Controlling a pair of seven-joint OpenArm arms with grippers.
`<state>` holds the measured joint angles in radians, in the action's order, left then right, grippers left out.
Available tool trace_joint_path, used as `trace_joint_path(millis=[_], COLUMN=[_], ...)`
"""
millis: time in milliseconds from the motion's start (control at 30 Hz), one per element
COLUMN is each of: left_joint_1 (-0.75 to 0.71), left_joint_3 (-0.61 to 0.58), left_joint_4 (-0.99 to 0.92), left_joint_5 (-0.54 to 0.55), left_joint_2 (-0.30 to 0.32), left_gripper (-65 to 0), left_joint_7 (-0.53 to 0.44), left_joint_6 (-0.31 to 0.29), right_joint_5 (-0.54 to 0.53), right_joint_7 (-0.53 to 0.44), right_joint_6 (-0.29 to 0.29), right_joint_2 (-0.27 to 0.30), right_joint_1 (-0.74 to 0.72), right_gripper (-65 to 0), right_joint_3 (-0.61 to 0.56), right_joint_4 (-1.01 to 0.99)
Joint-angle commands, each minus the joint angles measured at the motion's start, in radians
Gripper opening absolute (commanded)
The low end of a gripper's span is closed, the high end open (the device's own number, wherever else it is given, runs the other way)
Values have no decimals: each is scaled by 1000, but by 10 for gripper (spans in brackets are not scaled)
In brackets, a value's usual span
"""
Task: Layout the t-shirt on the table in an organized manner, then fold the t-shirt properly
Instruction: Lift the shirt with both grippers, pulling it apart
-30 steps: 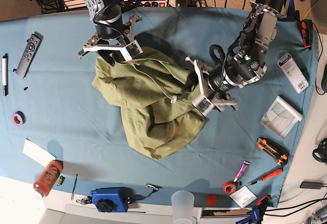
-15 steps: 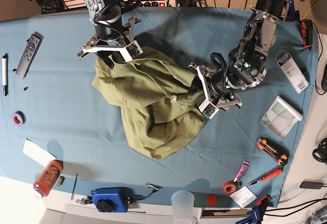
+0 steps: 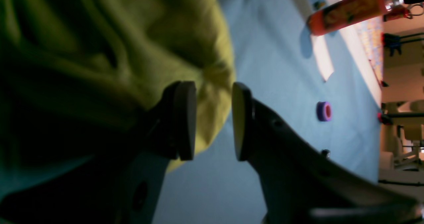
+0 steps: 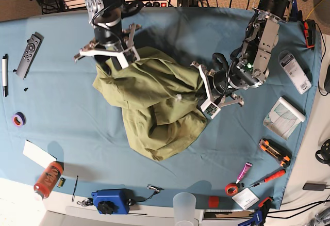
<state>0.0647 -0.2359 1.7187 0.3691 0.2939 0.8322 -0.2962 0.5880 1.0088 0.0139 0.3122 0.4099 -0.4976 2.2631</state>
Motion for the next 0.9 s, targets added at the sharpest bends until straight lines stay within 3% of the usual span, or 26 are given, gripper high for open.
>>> trace_joint_path(millis=[0,133,467,600,733,800,867], left_joint_1=[19,13,-161,-253,-332,-352,-355], left_joint_3=[3,3,3,3,3,3,3], left_joint_4=[42,147,392,459,464,464,464], left_joint_5=[11,10,-7,-115,-252,-305,-323], left_joint_2=[2,3,3,3,3,3,3], left_gripper=[-650,-650,-650,-650,-650,-650,-650], left_joint_7=[4,89,89,89,88,85,85], left_joint_6=[-4,18,34,34,35,47,82], right_joint_5=[22,22,-5,-4,-5,-23,-97], right_joint_7=[-23,-23,-18,7,16,16,13], right_joint_6=[-19,-23,-18,-16,-6,29,102], right_joint_2=[4,4,4,6,54,87,118], right_joint_1=[-17,-68,-77,-77,-63,-50,-37], right_gripper=[-463,-463,-463,-463,-463,-463,-463], right_joint_3=[2,2,2,2,2,2,2], right_joint_4=[21,21,21,21,21,21,21])
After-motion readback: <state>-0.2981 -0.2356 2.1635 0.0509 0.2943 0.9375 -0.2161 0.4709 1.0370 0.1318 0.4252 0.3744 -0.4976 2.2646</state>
